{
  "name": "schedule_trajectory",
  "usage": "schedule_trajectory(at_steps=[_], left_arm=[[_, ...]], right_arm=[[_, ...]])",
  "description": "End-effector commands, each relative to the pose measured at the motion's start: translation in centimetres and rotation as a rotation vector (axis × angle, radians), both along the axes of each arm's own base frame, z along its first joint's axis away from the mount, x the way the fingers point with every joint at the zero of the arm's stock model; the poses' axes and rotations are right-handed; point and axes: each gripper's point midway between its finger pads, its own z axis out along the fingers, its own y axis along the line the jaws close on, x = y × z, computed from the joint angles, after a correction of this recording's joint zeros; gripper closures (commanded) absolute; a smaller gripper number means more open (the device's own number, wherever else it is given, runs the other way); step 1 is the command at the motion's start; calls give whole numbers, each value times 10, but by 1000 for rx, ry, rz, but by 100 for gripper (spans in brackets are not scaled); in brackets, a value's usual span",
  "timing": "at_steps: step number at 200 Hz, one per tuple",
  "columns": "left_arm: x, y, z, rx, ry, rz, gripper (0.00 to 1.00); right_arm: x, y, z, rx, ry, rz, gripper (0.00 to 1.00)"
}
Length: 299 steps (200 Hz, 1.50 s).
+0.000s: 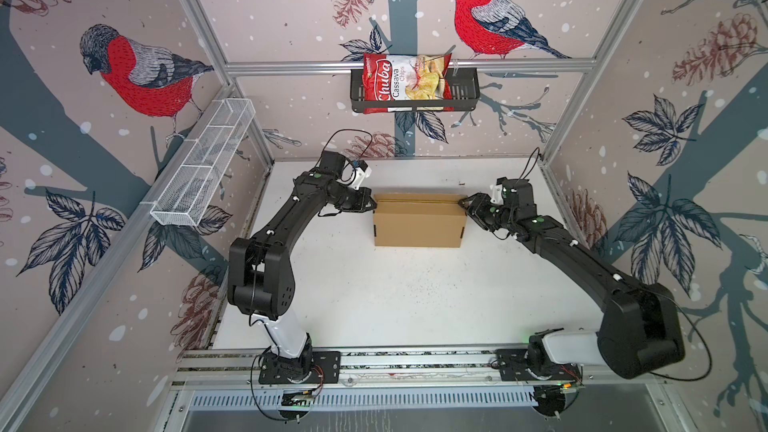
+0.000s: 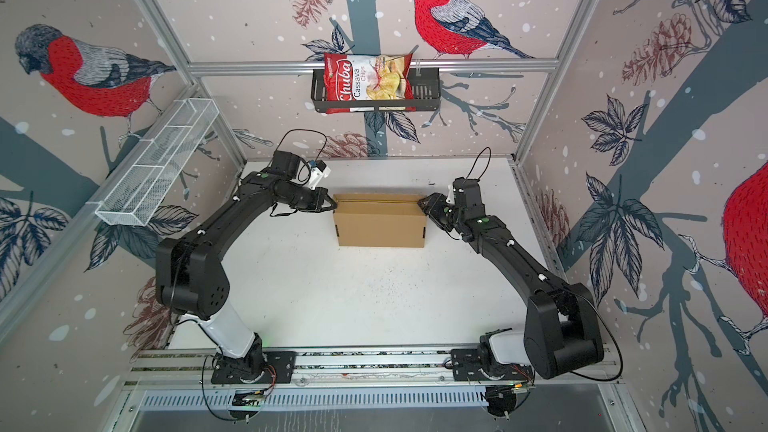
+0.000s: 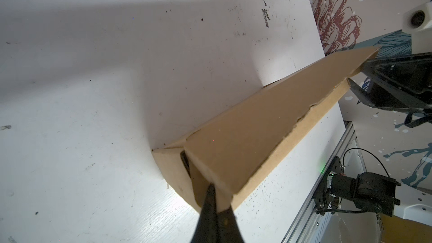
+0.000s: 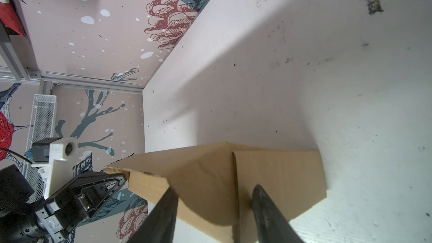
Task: Fold the paper box
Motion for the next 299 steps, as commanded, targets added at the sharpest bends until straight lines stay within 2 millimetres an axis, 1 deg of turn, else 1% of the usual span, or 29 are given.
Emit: schedule_trajectory(at_steps=[1,11,39,55,75,85,94,106,116,125,151,169,183,210,249,268,284,299], left_arm=[[-13,5,-16,45,75,6,97],[-13,6,-17,47,77,6,97],[-14,5,-17,47,77,4,97],[-14,6,-16,49,74,4,97],[-14,6,-17,50,75,3,97],[-14,6,-17,53,76,4,97],[-14,6,-17,52,77,4,97],[-14,6,-16,55,75,3,97],[-14,6,-17,56,78,3,97],[-14,6,-17,58,77,1,97],[-14,6,-19,59,80,-1,97],[-15,6,-19,57,82,-1,97],[-15,6,-19,57,81,-1,97],[-14,6,-19,61,81,1,97],[-13,5,-18,61,82,2,97],[-14,6,-18,65,82,4,97],[-14,7,-17,68,80,3,97],[-13,7,-17,68,79,3,97]], right_arm=[[7,5,21,13,-93,19,46],[7,4,29,-57,-134,51,44],[7,-14,45,-360,-234,118,35],[5,-20,53,-502,-304,177,33],[-8,0,63,-764,-486,369,31],[-16,13,59,-901,-572,477,27],[-20,21,53,-1025,-633,569,23],[-19,27,51,-1163,-681,633,20],[-13,29,56,-1245,-706,640,18],[-11,35,59,-1273,-738,677,18],[-10,63,63,-1307,-844,810,13],[-13,79,63,-1274,-888,896,12],[-20,88,57,-1249,-901,977,11],[-25,96,44,-1237,-905,1072,10],[-14,105,33,-1281,-911,1116,10],[-12,108,26,-1320,-899,1143,10],[-9,108,24,-1352,-897,1141,11],[-12,110,24,-1356,-912,1145,12]])
